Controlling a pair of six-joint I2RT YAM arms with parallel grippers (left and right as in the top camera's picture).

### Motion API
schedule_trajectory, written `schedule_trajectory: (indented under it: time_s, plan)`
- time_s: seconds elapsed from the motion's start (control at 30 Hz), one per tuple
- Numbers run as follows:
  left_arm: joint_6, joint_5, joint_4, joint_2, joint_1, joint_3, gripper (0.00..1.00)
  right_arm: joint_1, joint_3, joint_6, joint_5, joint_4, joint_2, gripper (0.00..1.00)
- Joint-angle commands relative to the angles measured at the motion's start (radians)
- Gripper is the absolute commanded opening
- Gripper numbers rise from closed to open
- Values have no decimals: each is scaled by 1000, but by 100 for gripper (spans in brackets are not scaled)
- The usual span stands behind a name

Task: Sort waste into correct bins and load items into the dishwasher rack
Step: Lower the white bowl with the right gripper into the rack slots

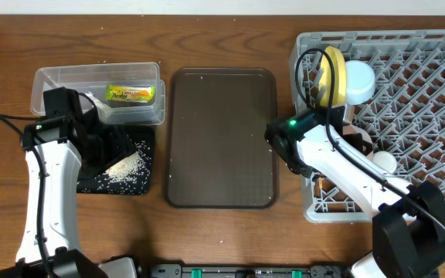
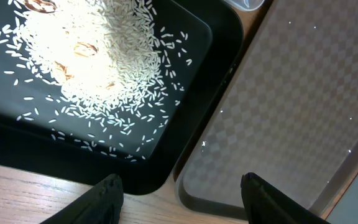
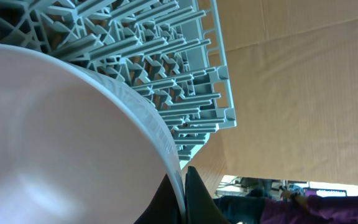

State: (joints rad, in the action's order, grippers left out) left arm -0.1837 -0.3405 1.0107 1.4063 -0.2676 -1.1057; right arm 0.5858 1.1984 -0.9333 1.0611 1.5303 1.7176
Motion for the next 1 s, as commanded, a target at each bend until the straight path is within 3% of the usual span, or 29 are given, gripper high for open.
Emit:
schedule_trajectory:
  time_s: [0.0, 0.2, 0.53, 0.7, 0.97]
  plan:
    - [2, 2, 2, -2, -4, -4, 64, 8, -6, -49, -113, -6, 25, 1]
    - [2, 2, 2, -2, -4, -4, 64, -34, 25, -259, 79, 172, 0, 1]
    - [2, 2, 3, -2, -4, -4, 64, -129, 26, -237, 425, 158, -35, 1]
    - [2, 2, 3, -2, -4, -4, 64, -180, 26, -223, 499, 63, -35, 1]
    - [2, 2, 3, -2, -4, -4, 64, -254, 26, -44, 480, -180, -34, 1]
